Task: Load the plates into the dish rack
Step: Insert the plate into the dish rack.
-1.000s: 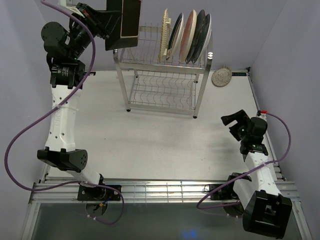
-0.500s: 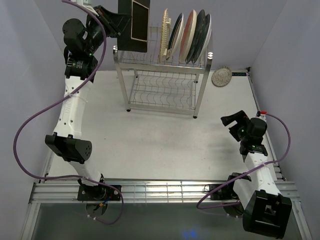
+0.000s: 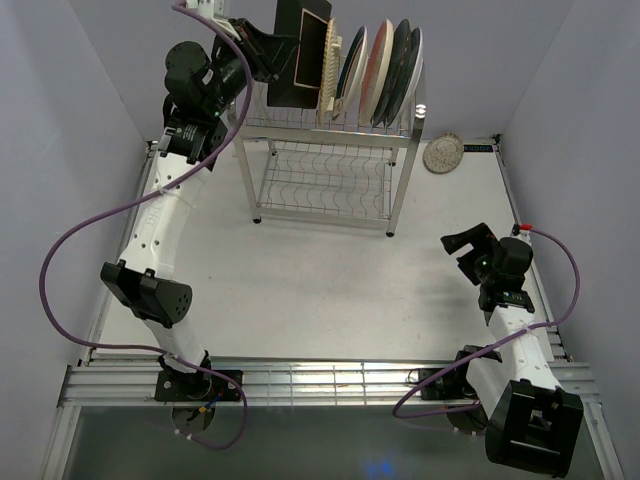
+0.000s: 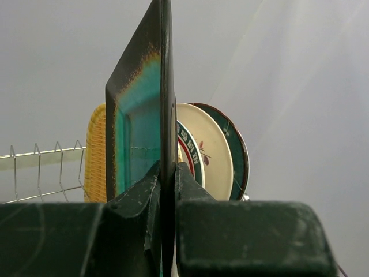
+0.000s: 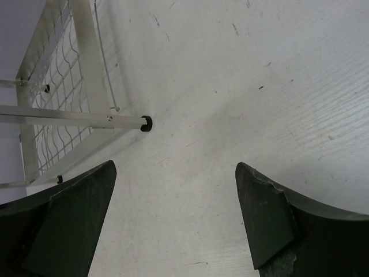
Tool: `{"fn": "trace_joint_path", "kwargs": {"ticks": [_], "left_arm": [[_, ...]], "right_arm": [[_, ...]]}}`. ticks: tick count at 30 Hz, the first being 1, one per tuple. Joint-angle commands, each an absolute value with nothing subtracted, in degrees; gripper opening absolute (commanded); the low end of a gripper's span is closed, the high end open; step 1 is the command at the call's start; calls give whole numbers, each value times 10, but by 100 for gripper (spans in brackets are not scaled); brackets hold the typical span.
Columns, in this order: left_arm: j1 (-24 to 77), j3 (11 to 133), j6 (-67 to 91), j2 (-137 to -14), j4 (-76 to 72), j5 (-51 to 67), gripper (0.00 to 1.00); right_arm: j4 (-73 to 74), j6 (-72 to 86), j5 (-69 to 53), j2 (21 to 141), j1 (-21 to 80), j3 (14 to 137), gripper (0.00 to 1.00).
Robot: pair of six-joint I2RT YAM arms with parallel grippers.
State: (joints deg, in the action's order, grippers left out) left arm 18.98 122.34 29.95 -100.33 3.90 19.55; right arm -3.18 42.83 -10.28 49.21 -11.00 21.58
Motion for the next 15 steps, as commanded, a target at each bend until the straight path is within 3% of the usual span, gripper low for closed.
{"fn": "trace_joint_path", "kwargs": {"ticks": [1, 15], "left_arm": [[192, 1251, 277, -986, -64, 143, 0], [192, 1247, 246, -1012, -70, 128, 0]], "right_arm": [[-54, 419, -109, 487, -110, 212, 90], [-61, 419, -113, 485, -109, 208, 90]]}}
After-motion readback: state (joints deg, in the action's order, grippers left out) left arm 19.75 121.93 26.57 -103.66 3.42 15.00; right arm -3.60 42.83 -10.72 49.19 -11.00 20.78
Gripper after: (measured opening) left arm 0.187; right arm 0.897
